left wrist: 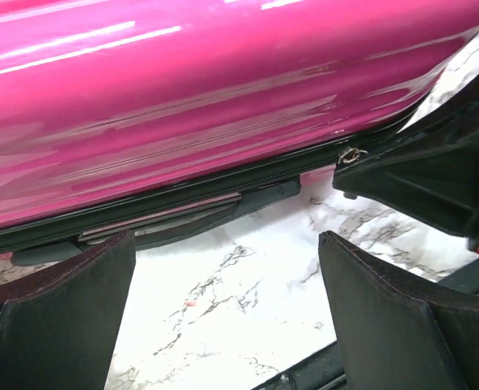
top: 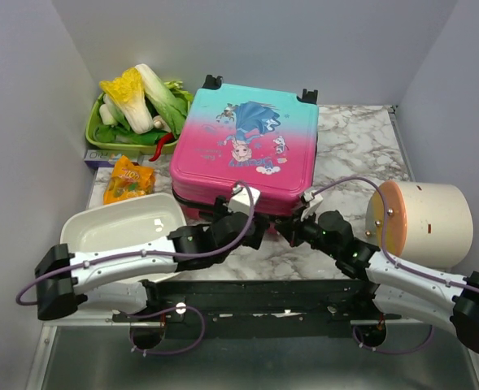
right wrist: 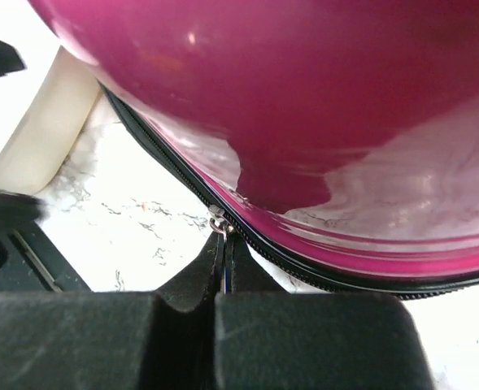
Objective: Open, take out, and arrange the luggage
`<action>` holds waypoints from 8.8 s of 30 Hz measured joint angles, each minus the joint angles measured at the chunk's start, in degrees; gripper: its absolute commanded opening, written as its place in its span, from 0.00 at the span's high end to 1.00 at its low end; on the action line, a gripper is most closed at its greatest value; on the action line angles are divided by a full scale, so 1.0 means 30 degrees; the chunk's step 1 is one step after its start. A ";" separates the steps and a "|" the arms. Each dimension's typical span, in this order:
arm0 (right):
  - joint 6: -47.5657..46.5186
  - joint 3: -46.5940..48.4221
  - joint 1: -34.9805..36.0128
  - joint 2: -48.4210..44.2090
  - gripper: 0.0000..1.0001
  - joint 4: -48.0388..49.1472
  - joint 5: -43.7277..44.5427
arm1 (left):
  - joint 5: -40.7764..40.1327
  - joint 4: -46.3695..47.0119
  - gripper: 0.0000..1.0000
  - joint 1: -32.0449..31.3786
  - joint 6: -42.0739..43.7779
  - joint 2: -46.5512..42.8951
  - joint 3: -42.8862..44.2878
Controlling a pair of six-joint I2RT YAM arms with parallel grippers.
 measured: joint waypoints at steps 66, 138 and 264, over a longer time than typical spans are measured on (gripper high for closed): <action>-0.3621 0.3184 -0.1770 0.2455 0.99 -0.3504 -0.0146 | 1.4702 1.0397 0.01 1.3209 -0.5479 0.0321 -0.1807; -0.2368 0.3410 0.0750 0.1530 0.99 -0.4510 0.2630 | 1.0069 -0.0925 0.50 1.8651 -0.5479 2.1748 2.7430; -0.1792 0.4153 -0.2273 0.1931 0.99 -0.6062 0.0058 | 0.8648 0.9442 0.01 0.5508 -0.2951 0.6353 0.1741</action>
